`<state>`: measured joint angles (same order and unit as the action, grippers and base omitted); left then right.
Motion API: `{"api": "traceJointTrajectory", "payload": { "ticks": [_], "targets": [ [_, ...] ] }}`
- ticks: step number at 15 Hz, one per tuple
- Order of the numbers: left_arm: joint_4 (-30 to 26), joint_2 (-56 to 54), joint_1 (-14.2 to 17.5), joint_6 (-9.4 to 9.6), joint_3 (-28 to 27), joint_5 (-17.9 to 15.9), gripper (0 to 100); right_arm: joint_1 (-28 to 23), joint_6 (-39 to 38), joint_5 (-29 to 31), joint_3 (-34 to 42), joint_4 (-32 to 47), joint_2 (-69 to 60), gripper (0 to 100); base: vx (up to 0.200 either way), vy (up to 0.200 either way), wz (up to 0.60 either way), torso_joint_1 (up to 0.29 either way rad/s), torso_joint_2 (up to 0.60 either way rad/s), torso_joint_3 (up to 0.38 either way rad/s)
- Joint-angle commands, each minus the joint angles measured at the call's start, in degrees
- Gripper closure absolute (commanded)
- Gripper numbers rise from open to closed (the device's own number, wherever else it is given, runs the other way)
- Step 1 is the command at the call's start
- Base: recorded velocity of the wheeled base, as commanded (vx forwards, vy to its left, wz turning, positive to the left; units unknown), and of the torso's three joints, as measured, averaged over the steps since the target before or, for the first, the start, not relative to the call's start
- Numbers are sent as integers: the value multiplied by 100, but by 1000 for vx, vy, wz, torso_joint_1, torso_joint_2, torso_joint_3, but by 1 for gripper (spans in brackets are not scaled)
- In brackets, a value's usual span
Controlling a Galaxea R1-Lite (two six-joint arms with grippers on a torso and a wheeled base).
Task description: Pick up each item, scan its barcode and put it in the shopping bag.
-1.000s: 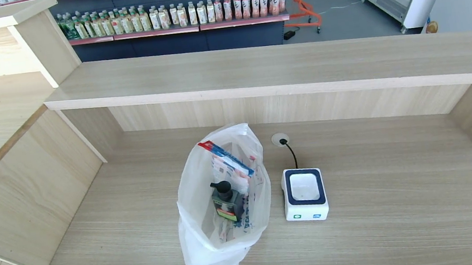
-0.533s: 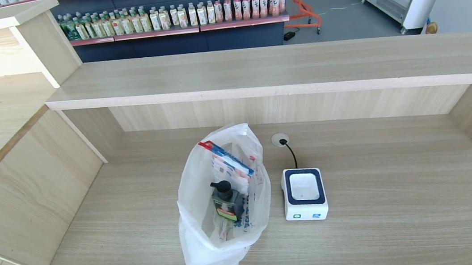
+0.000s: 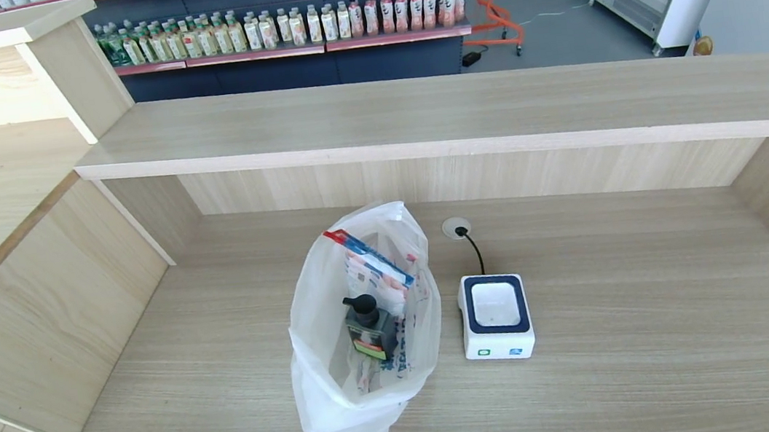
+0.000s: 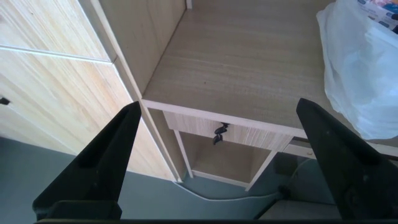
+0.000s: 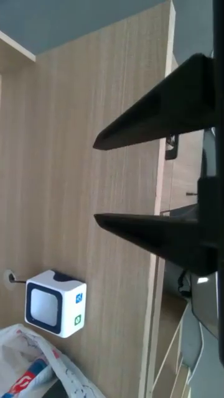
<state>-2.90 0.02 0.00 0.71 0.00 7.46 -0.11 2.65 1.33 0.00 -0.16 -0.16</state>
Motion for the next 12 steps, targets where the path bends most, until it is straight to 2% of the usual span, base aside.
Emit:
{"api": "traceJointTrajectory", "payload": {
  "ticks": [1, 3, 5, 8, 12],
  "targets": [
    [0, -2, 0, 0, 0, 1, 0, 2, -45, -1, 0, -2, 16, 100, 0, 0, 0, 0, 0, 0],
    [0, -2, 0, -27, 0, 1, 0, 2, -62, -1, 0, -2, 16, 100, 0, 0, 0, 0, 0, 0],
    [0, -2, 0, 26, 0, 1, 0, 2, -62, -1, 0, -2, 16, 100, 0, 0, 0, 0, 0, 0],
    [0, -2, 0, 35, 0, 1, 0, 2, -62, -1, 0, -2, 16, 100, 0, -200, 0, 4, 4, 6],
    [0, -2, 0, 0, 0, 1, 0, 2, -62, 8, 0, -2, 16, 100, 0, 0, 0, 0, 0, 0]
  ]
}}
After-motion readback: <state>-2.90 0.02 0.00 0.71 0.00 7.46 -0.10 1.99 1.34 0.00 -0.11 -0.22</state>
